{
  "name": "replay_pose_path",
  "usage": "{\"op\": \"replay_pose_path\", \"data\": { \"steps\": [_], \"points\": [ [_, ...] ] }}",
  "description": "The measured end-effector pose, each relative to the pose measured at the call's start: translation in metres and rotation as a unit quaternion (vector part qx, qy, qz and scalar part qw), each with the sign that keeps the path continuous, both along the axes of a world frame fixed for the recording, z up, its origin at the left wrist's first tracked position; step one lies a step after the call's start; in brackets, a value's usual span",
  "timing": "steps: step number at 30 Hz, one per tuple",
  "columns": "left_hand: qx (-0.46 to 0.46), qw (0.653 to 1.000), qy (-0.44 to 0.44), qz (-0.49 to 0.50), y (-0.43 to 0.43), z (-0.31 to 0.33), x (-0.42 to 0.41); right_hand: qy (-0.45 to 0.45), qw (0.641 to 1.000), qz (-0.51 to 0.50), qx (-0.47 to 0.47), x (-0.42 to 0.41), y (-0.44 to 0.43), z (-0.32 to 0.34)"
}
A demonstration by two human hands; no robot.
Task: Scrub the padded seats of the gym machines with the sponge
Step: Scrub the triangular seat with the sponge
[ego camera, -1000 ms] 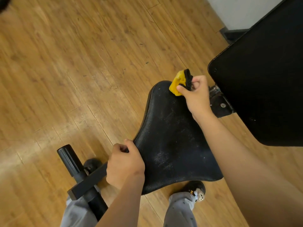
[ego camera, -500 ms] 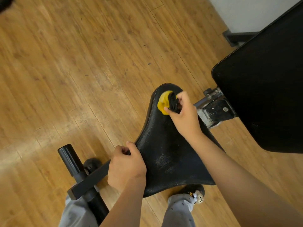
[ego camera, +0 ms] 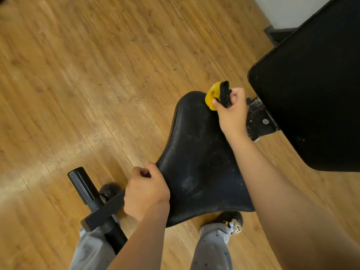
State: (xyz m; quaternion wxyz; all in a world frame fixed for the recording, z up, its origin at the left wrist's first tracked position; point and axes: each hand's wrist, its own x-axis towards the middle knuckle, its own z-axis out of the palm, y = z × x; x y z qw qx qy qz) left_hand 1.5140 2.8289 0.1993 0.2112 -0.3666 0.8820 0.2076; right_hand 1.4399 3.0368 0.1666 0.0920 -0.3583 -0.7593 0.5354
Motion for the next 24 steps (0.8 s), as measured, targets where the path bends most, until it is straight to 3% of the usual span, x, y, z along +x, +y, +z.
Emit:
{"op": "replay_pose_path", "data": {
  "steps": [8, 17, 20, 24],
  "points": [
    [0.003, 1.0, -0.009, -0.007, 0.0, 0.003, 0.0, -0.056, 0.994, 0.09, 0.025, 0.094, -0.053, 0.011],
    [-0.001, 1.0, -0.005, -0.008, -0.001, 0.0, 0.0, -0.054, 0.991, 0.041, 0.114, -0.019, 0.008, -0.015],
    [0.0, 1.0, -0.006, -0.011, -0.001, -0.001, 0.0, -0.037, 0.993, 0.062, 0.089, 0.003, -0.014, -0.007],
    [0.0, 1.0, -0.009, -0.012, -0.002, -0.001, 0.001, -0.038, 0.983, 0.164, 0.077, 0.061, -0.056, 0.006]
  ]
}}
